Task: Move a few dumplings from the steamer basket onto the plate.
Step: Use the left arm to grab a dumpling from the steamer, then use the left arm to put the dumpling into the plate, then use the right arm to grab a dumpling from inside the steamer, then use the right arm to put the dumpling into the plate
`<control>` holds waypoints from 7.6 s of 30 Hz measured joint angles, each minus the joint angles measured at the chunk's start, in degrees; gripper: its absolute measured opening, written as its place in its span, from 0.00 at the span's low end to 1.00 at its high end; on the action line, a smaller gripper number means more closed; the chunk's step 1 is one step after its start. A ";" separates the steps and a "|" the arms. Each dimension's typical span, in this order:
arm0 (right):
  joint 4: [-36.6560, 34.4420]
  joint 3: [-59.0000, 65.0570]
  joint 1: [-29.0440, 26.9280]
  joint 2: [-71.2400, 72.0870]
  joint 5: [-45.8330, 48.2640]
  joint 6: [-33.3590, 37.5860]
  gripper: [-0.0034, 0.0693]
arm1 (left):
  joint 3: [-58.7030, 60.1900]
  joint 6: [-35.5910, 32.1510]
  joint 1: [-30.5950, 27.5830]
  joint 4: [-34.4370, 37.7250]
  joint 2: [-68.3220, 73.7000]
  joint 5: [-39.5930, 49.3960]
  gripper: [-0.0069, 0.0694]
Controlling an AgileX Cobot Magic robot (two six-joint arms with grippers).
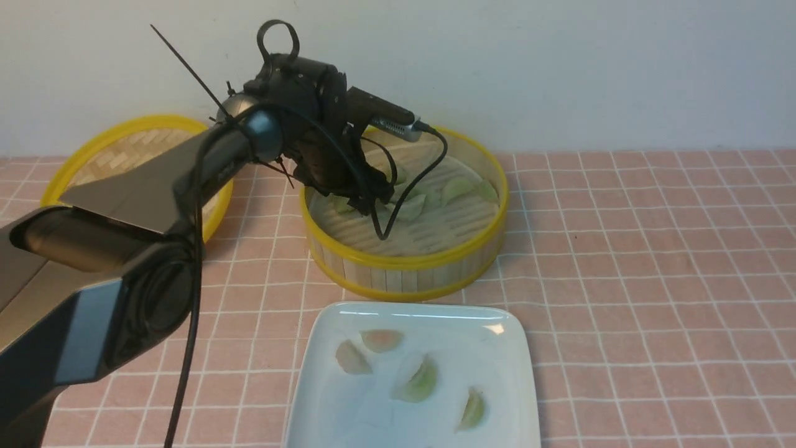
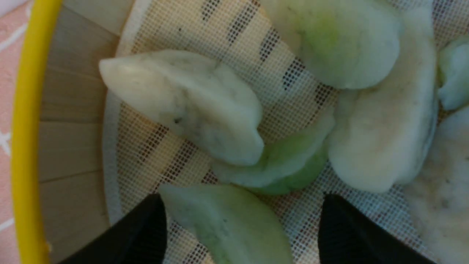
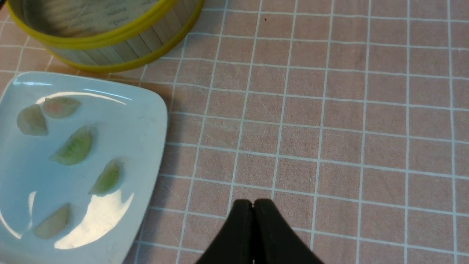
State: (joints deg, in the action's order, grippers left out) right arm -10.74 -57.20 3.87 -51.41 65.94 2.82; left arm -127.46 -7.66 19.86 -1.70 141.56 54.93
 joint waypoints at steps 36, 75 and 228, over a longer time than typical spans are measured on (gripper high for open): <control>-3.05 -0.04 0.00 0.00 3.02 2.30 0.03 | 50.41 0.85 13.63 15.64 -41.43 11.50 0.39; -4.71 -70.83 20.90 -84.14 1.03 13.37 0.58 | 55.52 21.07 15.63 -0.27 -75.25 16.69 0.08; -10.52 -27.68 26.56 -62.01 4.07 10.21 0.56 | 55.95 27.05 15.63 -11.09 -83.38 16.99 0.08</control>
State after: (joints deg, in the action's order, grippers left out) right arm -21.26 -84.88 30.43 -113.41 70.01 13.03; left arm -71.51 19.39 35.50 -12.78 58.17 71.92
